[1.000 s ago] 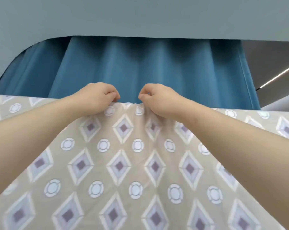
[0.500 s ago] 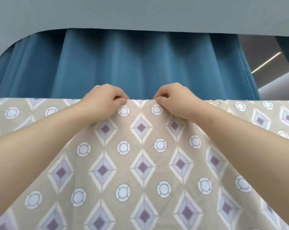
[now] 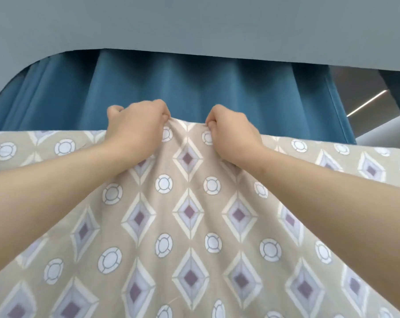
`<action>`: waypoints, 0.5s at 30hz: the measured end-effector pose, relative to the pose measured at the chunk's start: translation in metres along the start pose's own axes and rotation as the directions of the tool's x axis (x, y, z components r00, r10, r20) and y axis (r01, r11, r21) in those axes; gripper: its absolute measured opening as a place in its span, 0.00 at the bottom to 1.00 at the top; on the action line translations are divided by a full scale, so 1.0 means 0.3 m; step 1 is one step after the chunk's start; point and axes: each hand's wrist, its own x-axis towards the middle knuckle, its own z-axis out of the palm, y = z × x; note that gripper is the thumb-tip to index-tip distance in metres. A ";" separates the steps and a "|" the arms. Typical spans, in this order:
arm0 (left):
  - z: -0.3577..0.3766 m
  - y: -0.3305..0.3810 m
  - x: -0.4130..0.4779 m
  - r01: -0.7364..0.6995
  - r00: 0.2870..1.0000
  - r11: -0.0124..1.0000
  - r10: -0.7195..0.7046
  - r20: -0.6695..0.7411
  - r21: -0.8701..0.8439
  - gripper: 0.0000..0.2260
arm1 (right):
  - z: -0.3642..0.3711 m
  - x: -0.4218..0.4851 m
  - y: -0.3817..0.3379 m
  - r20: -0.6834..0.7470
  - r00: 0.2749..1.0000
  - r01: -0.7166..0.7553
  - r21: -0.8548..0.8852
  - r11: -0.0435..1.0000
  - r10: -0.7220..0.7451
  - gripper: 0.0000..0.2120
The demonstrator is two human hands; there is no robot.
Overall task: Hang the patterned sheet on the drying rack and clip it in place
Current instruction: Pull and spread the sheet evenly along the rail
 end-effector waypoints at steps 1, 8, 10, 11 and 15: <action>-0.003 -0.009 -0.003 -0.022 1.000 1.000 0.022 -0.013 -0.001 0.11 | 0.002 0.000 0.002 -0.020 1.000 0.015 -0.006 1.000 -0.015 0.11; -0.034 -0.082 -0.045 -0.082 0.987 0.991 0.095 0.131 -0.103 0.08 | 0.032 0.011 -0.028 0.104 0.994 0.002 0.211 0.978 -0.024 0.09; -0.045 -0.113 -0.063 -0.031 0.988 0.978 0.061 0.139 -0.207 0.09 | 0.041 0.004 -0.063 0.093 0.995 0.008 0.322 0.947 -0.040 0.09; -0.051 -0.134 -0.067 0.005 0.989 0.973 0.030 0.147 -0.233 0.10 | 0.050 0.001 -0.087 0.107 0.992 0.032 0.321 0.946 -0.070 0.09; -0.071 -0.257 -0.075 0.092 0.954 0.987 -0.051 0.296 -0.128 0.10 | 0.099 0.006 -0.206 0.209 0.968 0.087 0.252 0.964 -0.142 0.11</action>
